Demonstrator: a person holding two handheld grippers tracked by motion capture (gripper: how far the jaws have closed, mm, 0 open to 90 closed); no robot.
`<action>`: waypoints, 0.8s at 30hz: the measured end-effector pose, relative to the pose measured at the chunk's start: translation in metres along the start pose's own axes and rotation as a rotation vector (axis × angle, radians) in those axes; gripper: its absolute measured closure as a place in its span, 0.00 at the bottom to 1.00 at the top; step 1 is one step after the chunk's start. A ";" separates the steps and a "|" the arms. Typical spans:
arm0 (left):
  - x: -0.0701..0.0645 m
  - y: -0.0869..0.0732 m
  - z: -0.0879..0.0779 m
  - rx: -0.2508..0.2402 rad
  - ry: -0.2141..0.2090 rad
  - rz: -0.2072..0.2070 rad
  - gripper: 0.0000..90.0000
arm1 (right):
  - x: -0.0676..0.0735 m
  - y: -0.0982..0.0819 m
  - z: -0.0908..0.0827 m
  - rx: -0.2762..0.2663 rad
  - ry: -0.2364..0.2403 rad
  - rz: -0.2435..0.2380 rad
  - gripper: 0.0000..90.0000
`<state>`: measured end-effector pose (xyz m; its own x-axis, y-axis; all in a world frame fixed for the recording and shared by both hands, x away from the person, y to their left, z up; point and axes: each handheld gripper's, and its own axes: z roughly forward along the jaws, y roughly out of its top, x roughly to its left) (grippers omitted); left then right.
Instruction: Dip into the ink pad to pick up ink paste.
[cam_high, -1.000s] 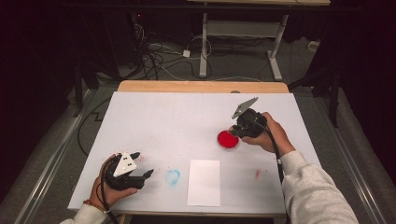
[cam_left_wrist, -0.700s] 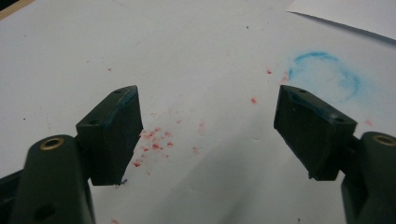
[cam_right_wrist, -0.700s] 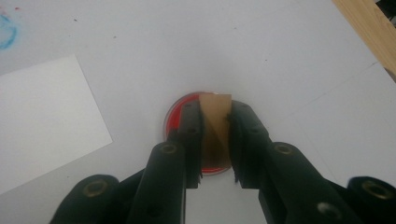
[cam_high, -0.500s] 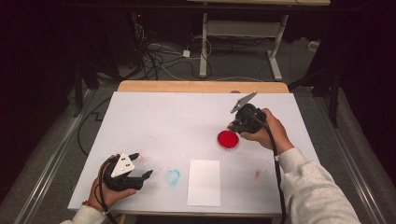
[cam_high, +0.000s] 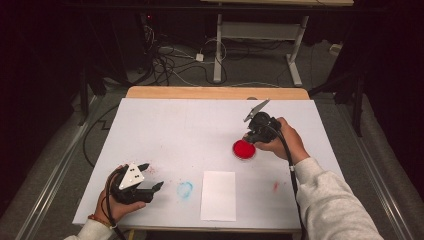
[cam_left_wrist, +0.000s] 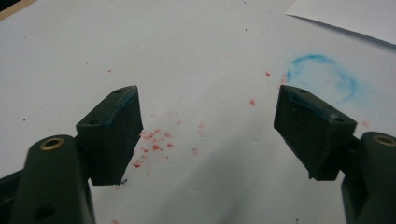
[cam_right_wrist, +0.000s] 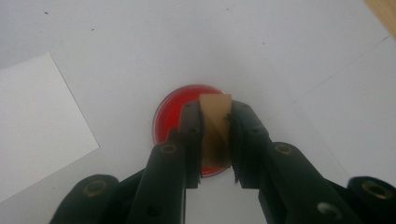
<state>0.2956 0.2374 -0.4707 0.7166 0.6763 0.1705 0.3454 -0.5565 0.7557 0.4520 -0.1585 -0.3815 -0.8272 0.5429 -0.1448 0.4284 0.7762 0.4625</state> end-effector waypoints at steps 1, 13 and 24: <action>0.000 -0.001 0.000 0.004 0.003 0.000 0.25 | 0.000 0.000 0.002 0.010 0.004 0.008 0.85; -0.001 -0.003 -0.002 0.006 0.012 -0.003 0.25 | 0.003 -0.001 0.033 0.089 0.037 0.023 0.85; -0.002 -0.003 -0.002 0.015 0.005 0.004 0.25 | 0.003 -0.001 0.050 0.134 0.060 0.030 0.85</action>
<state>0.2925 0.2389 -0.4724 0.7148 0.6766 0.1771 0.3512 -0.5662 0.7457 0.4674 -0.1413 -0.4259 -0.8319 0.5494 -0.0784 0.4947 0.7981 0.3439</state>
